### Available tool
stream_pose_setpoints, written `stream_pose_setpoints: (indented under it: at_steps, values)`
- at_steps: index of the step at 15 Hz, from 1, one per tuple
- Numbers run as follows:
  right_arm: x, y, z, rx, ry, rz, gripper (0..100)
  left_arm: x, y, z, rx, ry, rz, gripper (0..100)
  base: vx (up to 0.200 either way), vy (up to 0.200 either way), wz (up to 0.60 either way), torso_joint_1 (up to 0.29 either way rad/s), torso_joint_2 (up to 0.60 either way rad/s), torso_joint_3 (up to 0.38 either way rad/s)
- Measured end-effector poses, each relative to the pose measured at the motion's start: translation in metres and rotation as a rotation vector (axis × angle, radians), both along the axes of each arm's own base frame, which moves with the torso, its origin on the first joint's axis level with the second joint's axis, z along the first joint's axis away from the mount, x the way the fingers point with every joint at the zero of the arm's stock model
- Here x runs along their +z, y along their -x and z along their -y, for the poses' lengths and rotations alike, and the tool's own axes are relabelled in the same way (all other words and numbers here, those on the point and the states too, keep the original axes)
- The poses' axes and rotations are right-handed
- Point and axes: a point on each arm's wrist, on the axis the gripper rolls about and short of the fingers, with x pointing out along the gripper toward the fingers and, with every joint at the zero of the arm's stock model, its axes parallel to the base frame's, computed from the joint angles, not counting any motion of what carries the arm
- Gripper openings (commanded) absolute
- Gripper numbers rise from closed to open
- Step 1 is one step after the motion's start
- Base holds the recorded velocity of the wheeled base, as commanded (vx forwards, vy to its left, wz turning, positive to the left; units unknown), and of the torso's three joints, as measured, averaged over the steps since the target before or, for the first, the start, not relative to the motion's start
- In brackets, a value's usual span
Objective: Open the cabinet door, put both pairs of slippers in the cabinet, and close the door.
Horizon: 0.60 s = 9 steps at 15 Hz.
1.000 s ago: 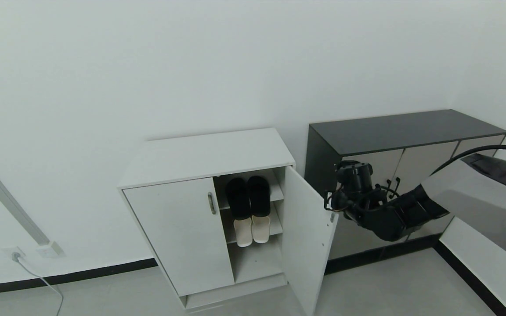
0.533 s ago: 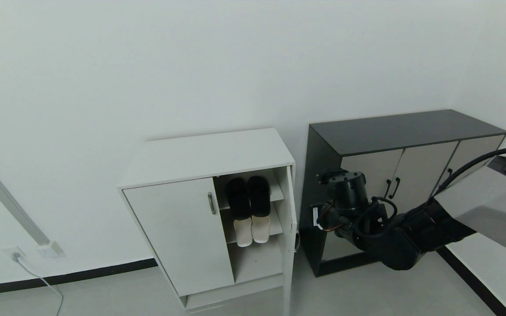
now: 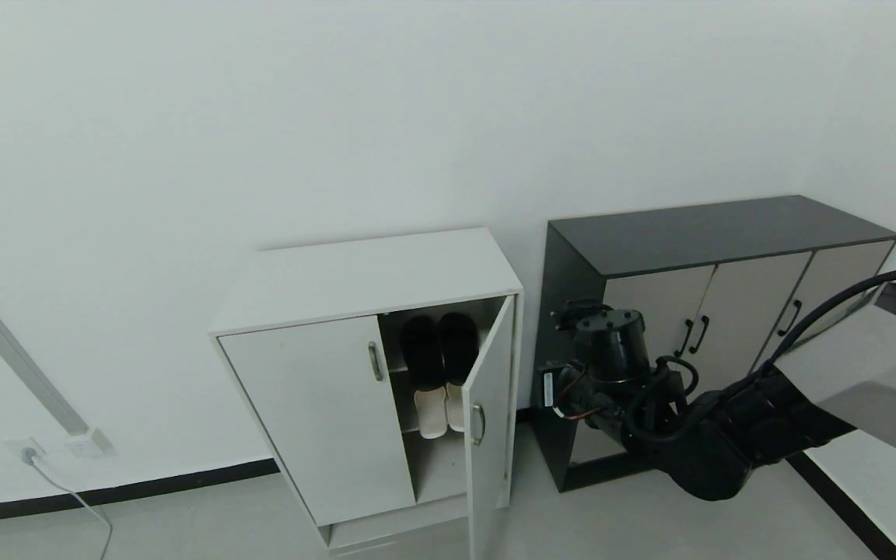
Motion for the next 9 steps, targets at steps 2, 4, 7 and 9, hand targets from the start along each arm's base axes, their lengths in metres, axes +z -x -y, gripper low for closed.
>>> stream_pose_setpoints:
  at_steps: [2,4,7,9]
  values:
    - [0.0002,-0.0002,0.0001,0.006,-0.004,0.000,0,0.0000,0.0000,0.0000,0.001,0.000,-0.001,0,0.000,0.000,0.00,0.000,0.00,0.000]
    - [-0.0016,0.0010,0.0001,0.032,-0.011,-0.008,0,0.0000,0.0000,0.0000,0.001,0.000,0.000,0,0.000,0.000,0.00,0.000,0.00,0.000]
    - [-0.0060,0.0019,0.0038,0.040,-0.007,-0.021,0,0.0000,0.0000,0.0000,0.000,0.000,0.000,0,0.000,0.000,0.00,0.000,0.00,0.000]
    - [-0.0070,0.0025,0.0045,0.048,-0.008,-0.025,0,0.0000,0.0000,0.0000,0.000,0.000,0.000,0,0.000,0.000,0.00,0.000,0.00,0.000]
